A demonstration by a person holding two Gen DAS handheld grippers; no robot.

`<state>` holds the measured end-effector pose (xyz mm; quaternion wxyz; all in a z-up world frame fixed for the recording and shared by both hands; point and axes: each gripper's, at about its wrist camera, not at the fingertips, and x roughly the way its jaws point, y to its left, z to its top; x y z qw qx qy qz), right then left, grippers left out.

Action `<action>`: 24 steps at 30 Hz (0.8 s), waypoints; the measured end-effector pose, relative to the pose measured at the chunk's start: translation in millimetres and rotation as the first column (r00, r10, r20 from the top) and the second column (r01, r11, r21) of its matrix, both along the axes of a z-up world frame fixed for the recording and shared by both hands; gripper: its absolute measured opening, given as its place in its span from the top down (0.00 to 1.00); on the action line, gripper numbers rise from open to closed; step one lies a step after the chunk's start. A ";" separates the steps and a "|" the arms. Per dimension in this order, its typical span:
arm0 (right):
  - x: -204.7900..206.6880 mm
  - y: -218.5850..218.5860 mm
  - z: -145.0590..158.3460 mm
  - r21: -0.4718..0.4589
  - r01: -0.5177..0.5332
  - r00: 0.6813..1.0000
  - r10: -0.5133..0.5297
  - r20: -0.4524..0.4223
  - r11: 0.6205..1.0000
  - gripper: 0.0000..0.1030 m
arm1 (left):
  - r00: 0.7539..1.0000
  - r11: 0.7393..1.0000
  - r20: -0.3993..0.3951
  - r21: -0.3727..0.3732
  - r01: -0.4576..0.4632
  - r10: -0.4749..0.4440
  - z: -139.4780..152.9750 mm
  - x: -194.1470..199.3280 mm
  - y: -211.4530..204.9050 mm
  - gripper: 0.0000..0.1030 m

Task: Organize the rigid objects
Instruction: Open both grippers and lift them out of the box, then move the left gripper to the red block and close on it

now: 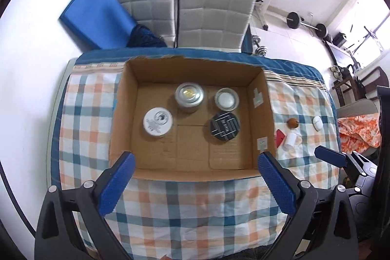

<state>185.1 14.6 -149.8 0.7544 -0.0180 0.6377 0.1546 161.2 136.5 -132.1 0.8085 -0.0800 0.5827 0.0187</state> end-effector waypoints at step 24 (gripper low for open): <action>60.1 -333.0 -133.8 -0.208 0.392 0.889 -0.427 -0.167 0.896 0.02 | 0.843 0.839 -0.323 0.204 0.505 -0.429 -165.9 136.3 -290.6 0.28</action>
